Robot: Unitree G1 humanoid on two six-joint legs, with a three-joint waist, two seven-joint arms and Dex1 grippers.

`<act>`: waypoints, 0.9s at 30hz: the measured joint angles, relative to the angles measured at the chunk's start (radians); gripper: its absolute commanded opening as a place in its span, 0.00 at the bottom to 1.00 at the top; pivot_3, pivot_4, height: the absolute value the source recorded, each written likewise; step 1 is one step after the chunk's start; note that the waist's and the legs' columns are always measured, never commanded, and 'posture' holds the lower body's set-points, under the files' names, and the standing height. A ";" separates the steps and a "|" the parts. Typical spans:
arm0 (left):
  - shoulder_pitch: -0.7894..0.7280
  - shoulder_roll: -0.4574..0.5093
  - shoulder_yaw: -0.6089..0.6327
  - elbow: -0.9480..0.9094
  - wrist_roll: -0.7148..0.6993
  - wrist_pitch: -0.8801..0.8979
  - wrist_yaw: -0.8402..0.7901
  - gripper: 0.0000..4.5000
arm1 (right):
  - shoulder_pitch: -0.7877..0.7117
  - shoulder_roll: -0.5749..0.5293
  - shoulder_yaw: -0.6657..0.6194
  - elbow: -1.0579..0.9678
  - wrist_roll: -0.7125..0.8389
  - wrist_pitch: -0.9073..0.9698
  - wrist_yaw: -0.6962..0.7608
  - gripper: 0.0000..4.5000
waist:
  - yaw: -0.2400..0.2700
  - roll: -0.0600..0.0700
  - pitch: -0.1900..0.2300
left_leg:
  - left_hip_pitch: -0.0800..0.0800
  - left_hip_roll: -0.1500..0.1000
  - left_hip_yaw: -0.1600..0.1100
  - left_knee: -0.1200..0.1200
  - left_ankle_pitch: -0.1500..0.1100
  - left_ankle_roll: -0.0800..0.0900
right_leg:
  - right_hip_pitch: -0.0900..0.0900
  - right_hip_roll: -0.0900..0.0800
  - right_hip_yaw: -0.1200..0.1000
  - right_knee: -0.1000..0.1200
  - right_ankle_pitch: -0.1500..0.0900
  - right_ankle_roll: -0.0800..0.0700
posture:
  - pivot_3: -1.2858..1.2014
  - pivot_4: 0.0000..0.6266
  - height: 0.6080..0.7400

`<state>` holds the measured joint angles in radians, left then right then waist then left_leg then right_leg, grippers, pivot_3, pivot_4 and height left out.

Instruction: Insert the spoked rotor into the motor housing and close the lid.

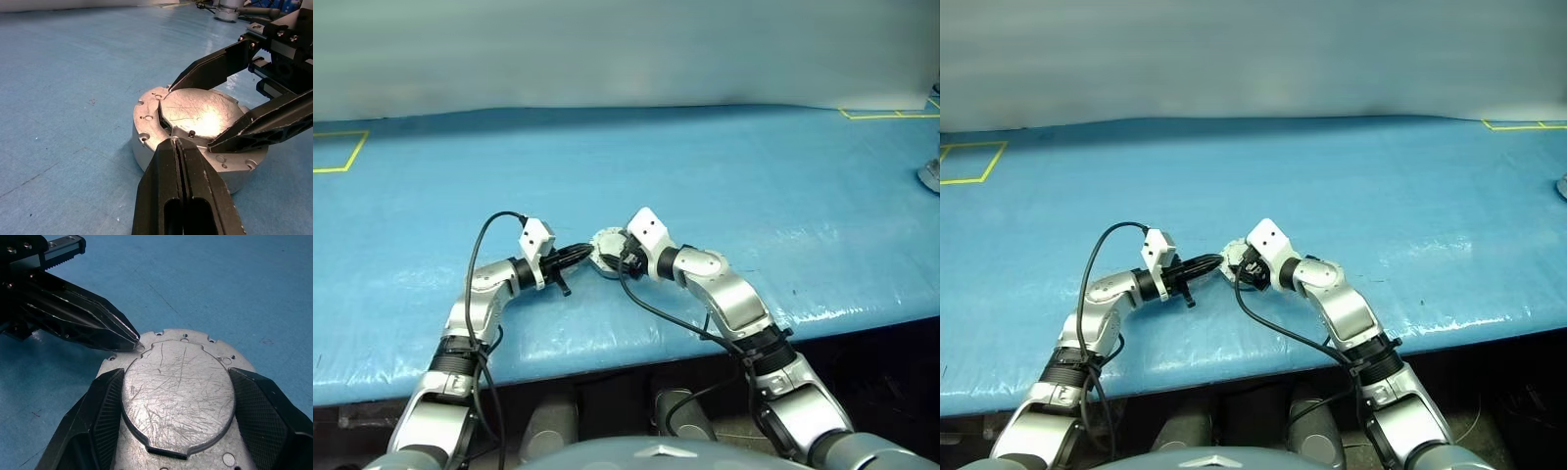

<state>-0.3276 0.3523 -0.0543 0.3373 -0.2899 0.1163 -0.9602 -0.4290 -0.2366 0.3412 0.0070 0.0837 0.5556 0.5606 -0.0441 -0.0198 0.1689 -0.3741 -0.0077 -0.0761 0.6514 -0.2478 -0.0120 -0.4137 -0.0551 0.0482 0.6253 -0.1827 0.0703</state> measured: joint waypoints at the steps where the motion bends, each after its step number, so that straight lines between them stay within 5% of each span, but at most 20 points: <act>1: 0.001 0.000 0.000 0.000 0.000 0.000 0.000 0.01 | 0.001 0.000 0.000 -0.001 0.000 0.000 0.000 0.68 | 0.000 0.000 0.000 | 0.000 0.000 0.000 0.000 0.000 0.000 | 0.000 0.000 0.000 0.000 0.000 0.000 | 0.52 0.24 1.00; 3: 0.002 -0.002 0.000 -0.001 0.000 0.000 0.000 0.01 | 0.002 0.000 -0.002 -0.003 0.000 0.002 0.000 0.68 | 0.002 0.000 0.000 | 0.000 0.000 0.000 0.000 0.000 0.000 | 0.000 0.000 0.000 0.000 0.000 0.000 | 0.52 0.24 1.00; 8: 0.005 -0.007 -0.001 -0.005 0.000 -0.003 -0.001 0.00 | 0.023 -0.019 -0.006 -0.039 0.004 0.005 0.019 1.00 | 0.006 0.000 0.000 | -0.002 0.000 -0.001 0.000 0.000 0.000 | -0.001 0.000 -0.001 -0.001 0.000 0.000 | 0.52 0.24 1.00; 15: 0.014 -0.008 0.001 -0.007 0.001 -0.019 -0.001 0.00 | 0.075 0.035 -0.100 -0.166 0.100 0.108 -0.008 1.00 | 0.007 0.001 0.001 | -0.004 0.000 -0.002 -0.002 0.000 0.000 | -0.003 0.000 -0.001 -0.001 0.000 0.000 | 0.52 0.24 1.00; 27: 0.024 -0.016 0.005 -0.006 0.002 -0.042 0.003 0.00 | 0.134 0.158 -0.545 -0.234 0.514 0.471 -0.147 1.00 | 0.008 0.001 0.001 | -0.004 0.000 -0.002 -0.004 0.000 0.000 | -0.003 -0.001 -0.003 -0.002 -0.001 -0.001 | 0.52 0.24 1.00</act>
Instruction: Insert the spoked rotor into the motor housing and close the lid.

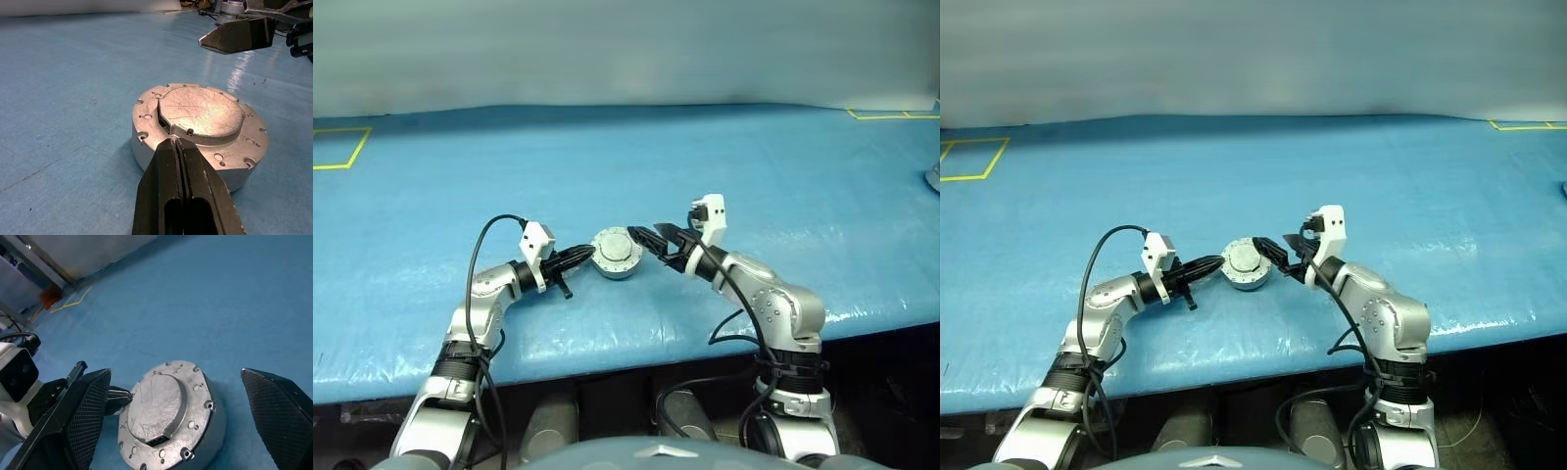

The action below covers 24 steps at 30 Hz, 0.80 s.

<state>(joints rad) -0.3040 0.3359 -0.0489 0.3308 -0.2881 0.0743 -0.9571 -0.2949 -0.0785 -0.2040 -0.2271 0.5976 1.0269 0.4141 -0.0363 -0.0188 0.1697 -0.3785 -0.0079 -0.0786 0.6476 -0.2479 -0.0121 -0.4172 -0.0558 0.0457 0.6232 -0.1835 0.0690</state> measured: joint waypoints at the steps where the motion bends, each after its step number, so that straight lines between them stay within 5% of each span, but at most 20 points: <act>1: 0.000 0.000 0.000 0.000 0.000 -0.001 0.001 0.00 | 0.008 0.010 -0.020 0.016 0.021 0.022 -0.009 1.00 | 0.000 0.000 0.000 | 0.000 0.000 0.000 0.000 0.000 0.000 | 0.000 0.000 0.000 0.000 0.000 0.000 | 0.52 0.24 1.00; 15: 0.004 0.001 -0.001 0.002 0.005 -0.018 0.007 0.00 | 0.018 0.145 -0.134 0.217 0.201 0.095 -0.103 1.00 | -0.002 0.002 0.001 | 0.000 0.000 0.000 0.000 0.000 0.000 | 0.000 0.000 0.000 0.000 0.000 0.000 | 0.52 0.24 1.00; 18: 0.005 0.003 -0.001 0.001 0.007 -0.020 0.010 0.00 | 0.015 0.159 -0.159 0.243 0.240 0.096 -0.115 0.86 | -0.003 0.002 0.001 | 0.000 0.000 0.000 0.000 0.000 0.000 | 0.000 0.000 0.000 0.000 0.000 0.000 | 0.52 0.24 1.00; 24: 0.010 0.009 -0.002 0.002 0.013 -0.024 0.013 0.00 | 0.015 0.153 -0.162 0.260 0.268 0.097 -0.133 0.43 | -0.004 0.002 0.001 | 0.000 0.000 0.001 0.000 0.000 0.000 | 0.000 0.000 0.000 0.000 0.000 0.000 | 0.52 0.24 1.00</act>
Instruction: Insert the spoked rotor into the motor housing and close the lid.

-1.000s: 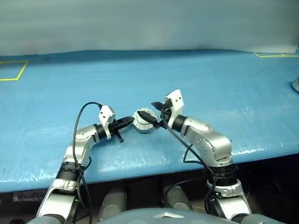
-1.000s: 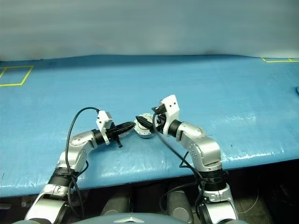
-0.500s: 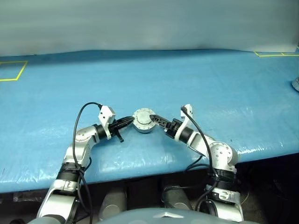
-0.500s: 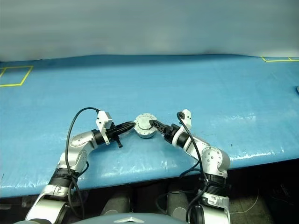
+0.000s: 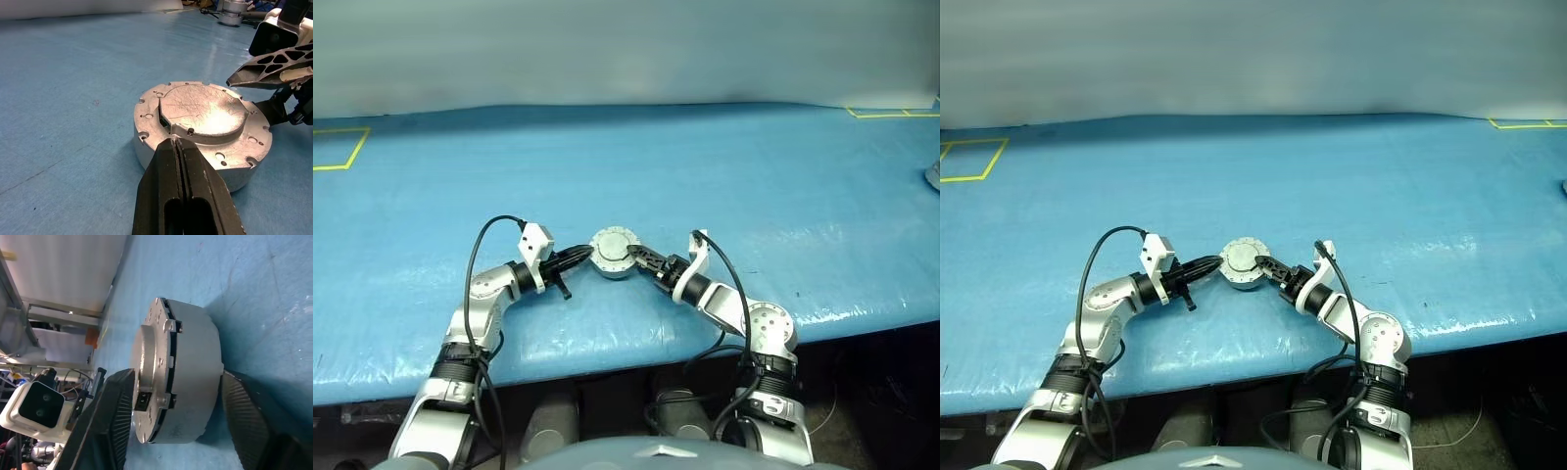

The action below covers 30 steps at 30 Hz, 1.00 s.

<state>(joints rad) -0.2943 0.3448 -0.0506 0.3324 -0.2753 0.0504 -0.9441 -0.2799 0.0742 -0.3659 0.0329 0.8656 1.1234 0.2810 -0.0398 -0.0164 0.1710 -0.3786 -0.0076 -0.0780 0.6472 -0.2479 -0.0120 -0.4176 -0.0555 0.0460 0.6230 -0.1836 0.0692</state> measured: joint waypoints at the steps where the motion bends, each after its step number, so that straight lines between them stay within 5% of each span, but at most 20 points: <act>1: 0.000 0.001 -0.001 0.002 0.002 0.000 0.001 0.00 | 0.000 0.000 0.005 -0.002 0.005 0.000 -0.003 0.36 | -0.001 0.000 0.000 | 0.000 0.000 0.000 0.000 0.000 0.000 | 0.000 0.000 0.000 0.000 0.000 0.000 | 0.52 0.24 1.00; 3: 0.001 0.001 -0.002 0.004 0.003 -0.001 0.001 0.00 | 0.000 0.001 0.005 -0.002 0.015 0.000 -0.004 0.27 | -0.002 0.000 0.000 | 0.000 0.000 0.000 0.000 0.000 0.000 | 0.000 0.000 0.000 0.000 0.000 0.000 | 0.52 0.24 1.00; 13: 0.006 -0.006 0.006 0.003 0.011 -0.012 0.006 0.00 | -0.006 -0.005 0.014 0.008 0.030 -0.009 -0.021 0.27 | -0.003 0.000 0.000 | 0.000 0.000 0.000 0.000 0.000 0.000 | 0.000 0.000 0.000 0.000 0.000 0.000 | 0.52 0.24 1.00; 21: 0.048 -0.084 0.137 -0.089 -0.200 0.169 0.078 0.00 | -0.021 0.048 -0.093 0.041 0.175 -0.012 -0.151 0.27 | -0.007 0.001 0.000 | -0.013 0.000 0.000 0.000 0.000 0.000 | -0.012 0.000 0.000 0.001 0.003 0.004 | 0.52 0.24 1.00; 26: 0.099 -0.103 0.196 -0.184 -0.332 0.292 0.094 0.28 | -0.040 0.051 -0.128 0.033 0.261 -0.055 -0.225 0.27 | -0.013 0.002 0.002 | -0.016 0.000 0.000 0.000 0.000 0.001 | -0.015 0.000 0.000 0.000 0.003 0.005 | 0.52 0.24 1.00; 30: 0.126 -0.121 0.215 -0.204 -0.401 0.367 0.119 0.59 | -0.063 0.056 -0.121 -0.006 0.347 -0.084 -0.262 0.27 | -0.022 0.003 0.002 | -0.016 0.000 -0.001 0.000 0.000 0.001 | -0.015 0.000 0.000 0.001 0.003 0.005 | 0.52 0.24 1.00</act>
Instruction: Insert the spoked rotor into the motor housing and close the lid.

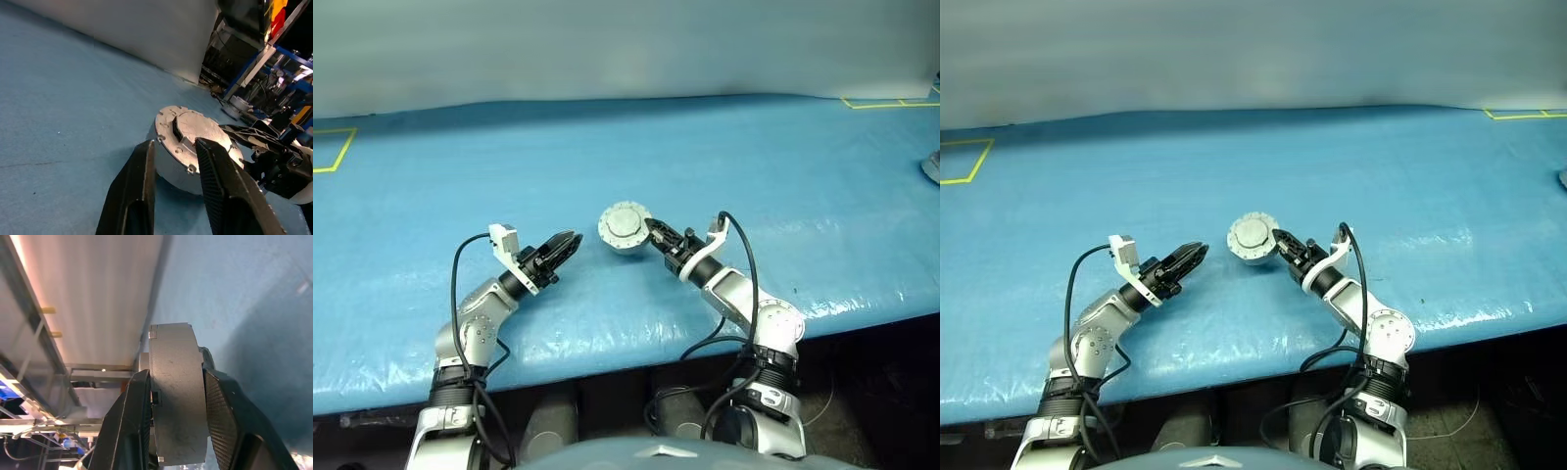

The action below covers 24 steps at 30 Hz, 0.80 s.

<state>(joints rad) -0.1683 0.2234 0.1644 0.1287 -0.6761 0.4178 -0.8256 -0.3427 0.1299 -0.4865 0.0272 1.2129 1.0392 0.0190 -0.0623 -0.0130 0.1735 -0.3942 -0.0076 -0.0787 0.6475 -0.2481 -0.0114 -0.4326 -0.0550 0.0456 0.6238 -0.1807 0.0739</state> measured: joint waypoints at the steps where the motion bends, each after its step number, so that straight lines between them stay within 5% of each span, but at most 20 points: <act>1: 0.005 -0.007 0.008 -0.003 -0.015 0.015 0.005 0.66 | -0.006 0.001 0.003 -0.007 0.021 -0.009 -0.008 0.27 | -0.001 0.000 0.000 | 0.000 0.000 0.000 0.000 0.000 0.000 | 0.000 0.000 0.000 0.000 0.000 0.000 | 0.52 0.24 1.00; 6: 0.030 -0.039 0.037 -0.017 -0.100 0.098 0.029 0.99 | -0.023 0.006 0.035 -0.030 0.095 -0.051 -0.046 0.27 | -0.004 0.000 0.000 | 0.000 0.000 0.000 0.000 0.000 0.000 | 0.000 0.000 0.000 0.000 -0.002 -0.003 | 0.52 0.24 1.00; 14: 0.020 -0.098 0.122 -0.020 -0.356 0.320 0.097 0.99 | -0.026 0.006 0.111 -0.058 0.158 -0.066 -0.067 0.27 | -0.004 0.000 0.000 | 0.000 0.000 0.000 0.001 0.000 0.000 | 0.000 0.001 0.000 0.000 -0.002 -0.003 | 0.52 0.24 1.00; 24: -0.018 -0.162 0.157 -0.020 -0.485 0.398 0.140 0.99 | 0.018 -0.010 0.212 -0.087 0.172 -0.062 -0.071 0.27 | -0.001 0.000 0.000 | 0.000 0.000 0.000 0.002 0.000 0.000 | 0.001 0.000 0.000 0.000 -0.002 -0.003 | 0.52 0.24 1.00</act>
<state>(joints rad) -0.1863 0.0614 0.3217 0.1091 -1.1610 0.8162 -0.6858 -0.3248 0.1197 -0.2749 -0.0598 1.3844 0.9770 -0.0515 -0.0635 -0.0131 0.1735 -0.3942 -0.0076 -0.0786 0.6490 -0.2481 -0.0115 -0.4320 -0.0546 0.0460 0.6237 -0.1827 0.0704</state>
